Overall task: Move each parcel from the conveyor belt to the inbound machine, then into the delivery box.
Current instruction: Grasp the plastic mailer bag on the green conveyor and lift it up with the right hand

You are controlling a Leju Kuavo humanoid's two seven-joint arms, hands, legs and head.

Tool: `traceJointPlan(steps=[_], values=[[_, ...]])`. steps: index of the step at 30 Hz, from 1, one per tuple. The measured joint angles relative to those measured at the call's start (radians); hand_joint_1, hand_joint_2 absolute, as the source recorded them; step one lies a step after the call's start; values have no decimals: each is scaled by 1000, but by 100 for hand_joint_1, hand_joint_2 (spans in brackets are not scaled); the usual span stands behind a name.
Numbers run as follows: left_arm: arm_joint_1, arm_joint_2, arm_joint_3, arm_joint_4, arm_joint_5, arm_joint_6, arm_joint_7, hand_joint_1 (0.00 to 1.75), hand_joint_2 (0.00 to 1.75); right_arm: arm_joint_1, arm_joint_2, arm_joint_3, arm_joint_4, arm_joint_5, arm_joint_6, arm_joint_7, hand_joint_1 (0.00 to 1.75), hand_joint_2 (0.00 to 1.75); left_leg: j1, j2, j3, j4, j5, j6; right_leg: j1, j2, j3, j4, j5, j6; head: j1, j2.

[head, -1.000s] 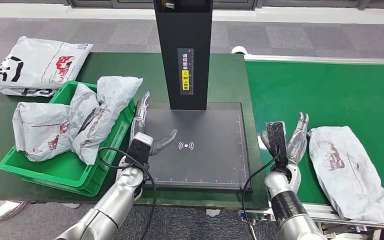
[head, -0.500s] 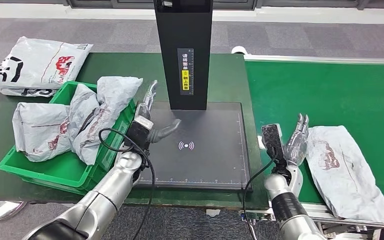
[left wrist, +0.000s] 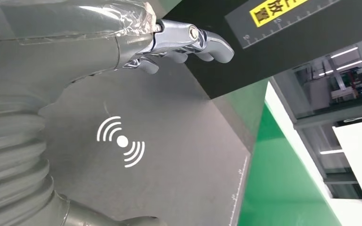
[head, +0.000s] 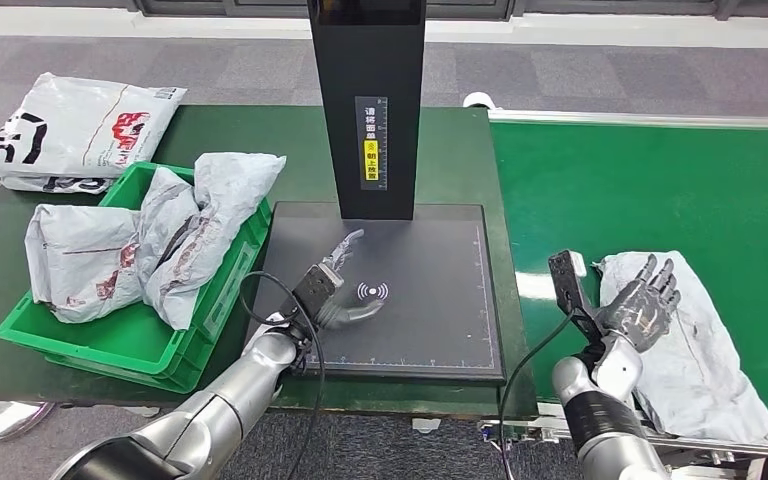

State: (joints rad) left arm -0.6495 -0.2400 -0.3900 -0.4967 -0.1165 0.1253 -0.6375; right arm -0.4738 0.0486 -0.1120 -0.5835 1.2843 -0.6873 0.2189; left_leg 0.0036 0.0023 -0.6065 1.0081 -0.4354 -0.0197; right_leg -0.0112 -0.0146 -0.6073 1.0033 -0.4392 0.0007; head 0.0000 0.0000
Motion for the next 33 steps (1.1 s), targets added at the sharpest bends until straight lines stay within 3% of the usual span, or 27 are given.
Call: traceJointPlan(steps=[5,14,26,30,33], values=[[-7,0,14,19,6,0,4,0,175,1,-39,-1,69,45,50,113,0,175,0,0,0,0,0,0,0,0,0,0,0,0,0,0],[-16,0,30,32,8,12,-6,0,175,16,-69,-15,116,35,153,166,0,175,0,0,0,0,0,0,0,0,0,0,0,0,0,0],[-17,0,41,32,9,13,-10,0,175,22,-80,-21,132,34,172,171,0,175,0,1,0,0,0,0,0,0,0,0,0,0,0,0],[-17,0,42,32,9,15,-15,0,175,23,-83,-23,137,42,251,225,168,175,0,1,1,0,0,0,0,0,0,0,0,0,0,0],[-21,-2,45,32,9,18,-11,0,175,24,-88,-25,144,53,318,263,175,175,0,1,1,0,0,0,0,0,1,0,0,0,0,0]])
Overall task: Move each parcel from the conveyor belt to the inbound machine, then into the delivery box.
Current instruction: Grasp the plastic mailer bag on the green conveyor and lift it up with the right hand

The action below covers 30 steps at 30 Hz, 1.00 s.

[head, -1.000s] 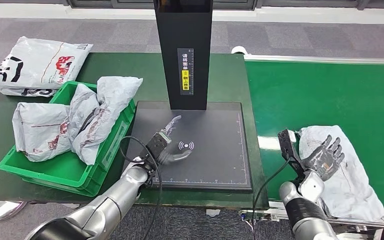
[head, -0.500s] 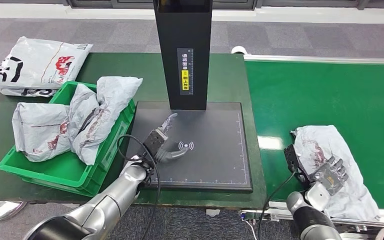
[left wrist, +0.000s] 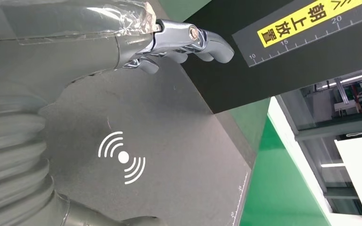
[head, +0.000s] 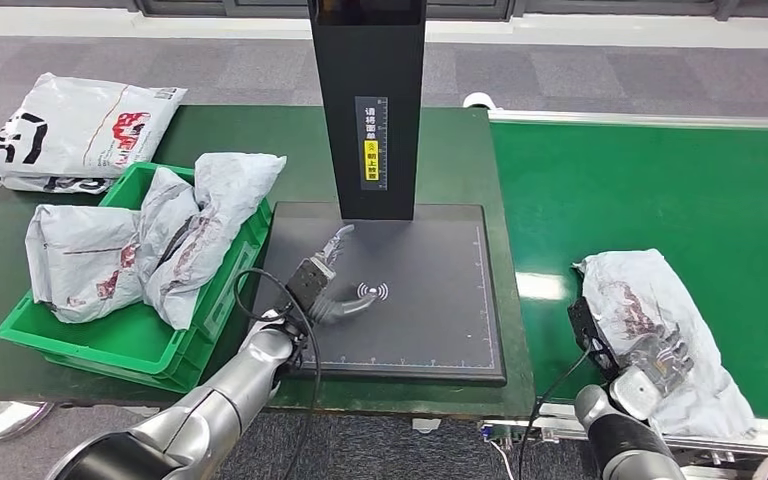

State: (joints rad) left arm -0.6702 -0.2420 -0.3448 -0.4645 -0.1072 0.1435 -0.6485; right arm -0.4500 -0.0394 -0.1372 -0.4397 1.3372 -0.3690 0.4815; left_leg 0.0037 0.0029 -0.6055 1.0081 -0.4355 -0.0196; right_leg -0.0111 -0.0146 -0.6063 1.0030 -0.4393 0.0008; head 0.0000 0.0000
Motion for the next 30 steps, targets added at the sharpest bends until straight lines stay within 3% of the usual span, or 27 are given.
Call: traceJointPlan(steps=[12,19,24,28,30], values=[[-7,8,30,0,0,7,30,0,175,20,-4,-33,1,-4,35,-32,175,175,0,-1,0,0,0,1,0,-1,2,0,1,1,0,0],[-6,29,70,-19,6,42,49,0,175,30,25,-47,-72,-79,-101,-216,175,175,0,0,0,0,0,1,0,0,0,1,1,1,0,0],[-3,41,106,-37,12,58,65,0,175,39,67,-39,-207,-129,-145,-269,175,175,0,-2,-1,0,1,0,1,-2,0,1,1,0,0,0],[3,46,133,-54,20,66,63,0,175,50,100,8,-333,-180,-236,-393,175,175,0,-1,-2,0,2,0,0,0,0,2,1,0,0,0],[2,50,144,-65,20,65,65,0,175,50,117,60,-412,-176,-229,-410,175,175,0,1,-1,0,2,0,0,1,-1,2,1,0,0,0]])
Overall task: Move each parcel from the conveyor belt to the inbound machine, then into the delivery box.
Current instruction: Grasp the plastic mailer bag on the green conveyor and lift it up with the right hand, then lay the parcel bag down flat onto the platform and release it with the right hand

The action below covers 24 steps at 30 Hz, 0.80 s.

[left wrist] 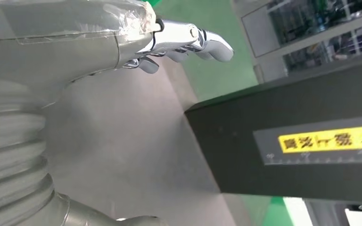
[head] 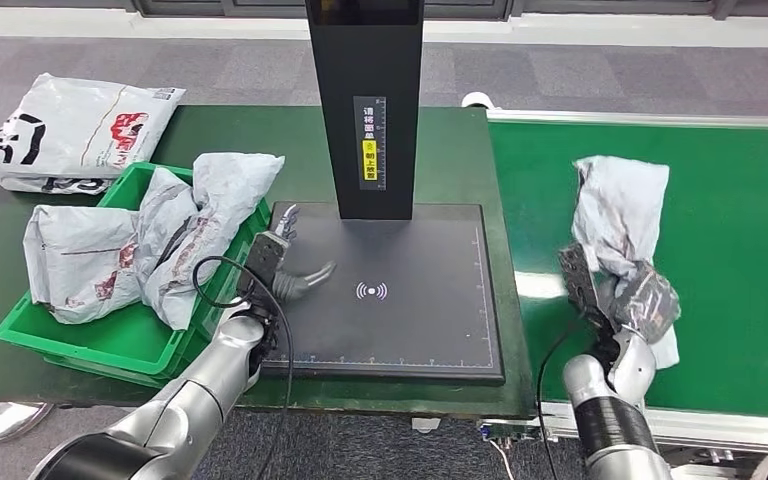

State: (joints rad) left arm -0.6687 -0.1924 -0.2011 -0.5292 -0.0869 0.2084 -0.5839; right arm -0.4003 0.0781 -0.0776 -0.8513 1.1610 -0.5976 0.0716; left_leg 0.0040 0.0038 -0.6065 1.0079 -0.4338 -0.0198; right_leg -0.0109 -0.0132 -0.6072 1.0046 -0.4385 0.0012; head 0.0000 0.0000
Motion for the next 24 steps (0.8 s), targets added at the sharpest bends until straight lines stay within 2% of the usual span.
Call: traceJointPlan(steps=[6,14,17,21,22,24], values=[[-14,6,21,-19,0,-17,-11,0,175,19,66,200,-170,14,68,17,175,175,0,0,0,0,0,0,1,0,0,0,0,0,0,0],[-31,3,26,-17,-7,-17,-21,0,175,52,101,444,-209,-33,151,-10,175,175,2,0,0,0,0,0,1,0,0,0,-1,-1,0,0],[-34,2,26,-16,-10,-15,-22,0,175,59,105,506,-203,-103,222,-34,175,175,2,0,0,0,0,0,1,-1,0,0,-1,-1,0,0],[-34,1,26,-16,-19,-5,-26,0,175,65,105,580,-177,-197,366,-70,175,175,2,0,0,0,0,0,1,0,0,0,-1,-1,0,0],[-34,1,26,-16,-22,-3,-27,0,175,68,105,600,-169,-215,392,-76,156,175,2,0,0,0,0,0,1,0,0,0,-1,-1,0,0],[-34,0,26,-16,-23,2,-29,0,175,70,105,636,-152,-244,425,-85,70,175,2,0,0,0,0,0,1,-1,0,0,-1,-1,0,0]])
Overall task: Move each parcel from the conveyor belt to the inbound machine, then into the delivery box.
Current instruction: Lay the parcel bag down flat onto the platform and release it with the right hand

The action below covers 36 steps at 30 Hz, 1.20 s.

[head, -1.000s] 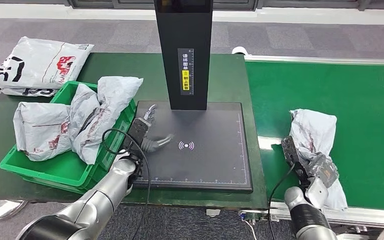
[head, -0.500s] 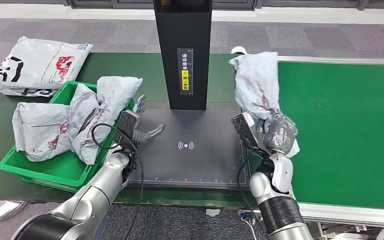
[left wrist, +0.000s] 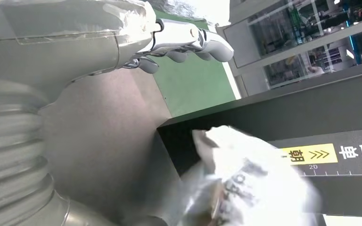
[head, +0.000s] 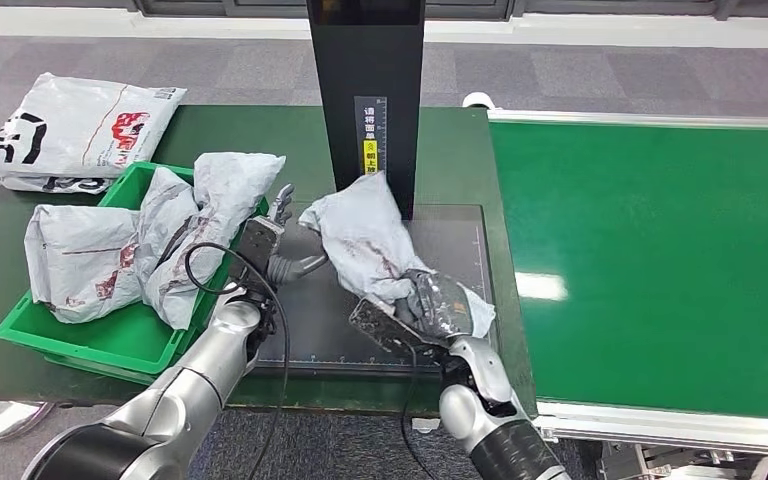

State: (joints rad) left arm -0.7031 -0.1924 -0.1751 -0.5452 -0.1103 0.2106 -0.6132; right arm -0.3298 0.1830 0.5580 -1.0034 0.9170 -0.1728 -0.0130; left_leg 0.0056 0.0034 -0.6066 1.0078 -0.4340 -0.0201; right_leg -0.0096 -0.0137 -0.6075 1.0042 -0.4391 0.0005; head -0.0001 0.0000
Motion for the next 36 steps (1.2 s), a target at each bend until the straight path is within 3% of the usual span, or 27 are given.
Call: traceJointPlan(steps=[1,2,8,18,22,28,31,36], values=[[0,0,0,0,-1,4,-1,0,175,0,0,15,9,-13,10,-1,26,175,0,0,0,0,0,0,0,0,0,0,0,0,0,0],[0,0,0,0,-2,11,-3,0,175,-2,-1,27,18,-23,18,0,1,175,0,0,0,0,0,0,0,0,0,0,0,0,0,0],[3,2,0,-17,-6,66,-11,0,175,-19,-10,58,66,-52,-5,40,0,175,0,0,0,0,0,0,0,0,0,0,0,0,0,0],[34,5,12,-79,45,151,-34,0,175,-20,-23,51,77,-28,-184,82,0,175,0,0,0,0,0,0,0,0,0,0,0,0,0,0],[59,5,19,-129,66,174,-58,0,175,-17,-24,19,76,-93,-325,-35,0,175,0,0,0,0,0,0,0,0,0,0,0,0,0,0],[91,1,20,-179,77,147,-69,0,175,-6,-24,-47,69,-369,-481,-338,0,175,0,0,0,0,0,0,0,0,0,0,0,0,0,0],[105,-4,20,-183,67,106,-71,0,175,-5,-23,-92,71,-546,-482,-472,0,175,-1,0,0,0,0,0,-1,0,0,0,0,0,0,0],[117,-12,14,-182,42,60,-72,0,175,-6,-21,-147,76,-683,-437,-535,0,175,-1,0,0,0,0,0,-1,0,0,0,0,0,0,0]])
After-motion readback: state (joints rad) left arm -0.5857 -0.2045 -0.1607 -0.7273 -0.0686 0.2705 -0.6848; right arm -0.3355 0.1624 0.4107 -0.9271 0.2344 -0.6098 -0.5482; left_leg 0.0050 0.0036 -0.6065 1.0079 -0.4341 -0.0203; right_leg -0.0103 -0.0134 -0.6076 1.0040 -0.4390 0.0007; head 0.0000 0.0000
